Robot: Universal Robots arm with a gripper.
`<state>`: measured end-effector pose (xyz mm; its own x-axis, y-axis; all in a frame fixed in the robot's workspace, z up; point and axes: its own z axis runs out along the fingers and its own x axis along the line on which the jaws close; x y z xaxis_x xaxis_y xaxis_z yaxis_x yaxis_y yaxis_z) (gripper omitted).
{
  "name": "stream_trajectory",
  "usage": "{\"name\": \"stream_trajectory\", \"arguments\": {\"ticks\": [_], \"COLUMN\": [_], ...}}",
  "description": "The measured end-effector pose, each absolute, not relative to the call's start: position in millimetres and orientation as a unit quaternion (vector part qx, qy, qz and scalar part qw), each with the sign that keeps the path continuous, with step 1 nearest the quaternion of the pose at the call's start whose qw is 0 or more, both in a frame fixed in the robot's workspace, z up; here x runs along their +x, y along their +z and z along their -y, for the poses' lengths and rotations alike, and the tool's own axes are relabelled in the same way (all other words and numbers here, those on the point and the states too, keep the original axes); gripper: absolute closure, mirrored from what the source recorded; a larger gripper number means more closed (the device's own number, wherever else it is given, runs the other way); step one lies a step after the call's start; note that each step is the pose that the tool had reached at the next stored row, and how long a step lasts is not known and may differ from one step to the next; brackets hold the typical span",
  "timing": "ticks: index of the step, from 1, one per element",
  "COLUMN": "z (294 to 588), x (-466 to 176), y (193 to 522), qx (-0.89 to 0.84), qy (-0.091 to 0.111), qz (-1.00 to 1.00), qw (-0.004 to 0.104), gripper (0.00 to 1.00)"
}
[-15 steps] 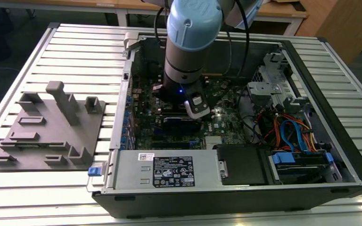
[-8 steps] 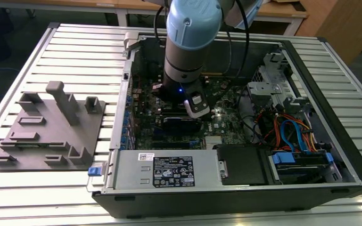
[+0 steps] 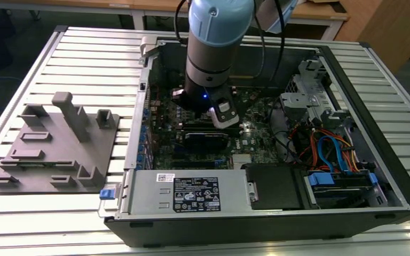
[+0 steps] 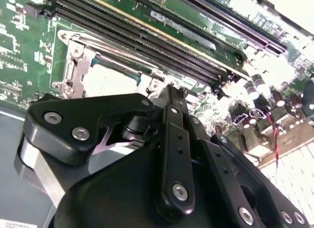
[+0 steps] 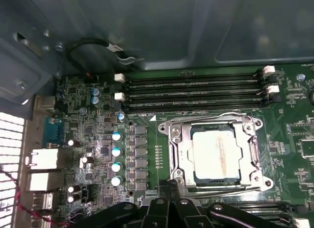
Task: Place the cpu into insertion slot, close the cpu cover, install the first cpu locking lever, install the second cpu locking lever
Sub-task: 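Install the second cpu locking lever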
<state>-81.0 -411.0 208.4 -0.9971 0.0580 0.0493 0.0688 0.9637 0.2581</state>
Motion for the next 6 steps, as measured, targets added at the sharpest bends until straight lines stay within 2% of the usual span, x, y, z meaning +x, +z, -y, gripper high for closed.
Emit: {"name": "stream_trajectory", "arguments": {"ticks": [6], "z": [411.0], "x": [-81.0], "y": [208.3], "qx": [-0.032], "qy": [-0.131], "qz": [0.991], "qw": [0.021], "gripper": [0.9]}}
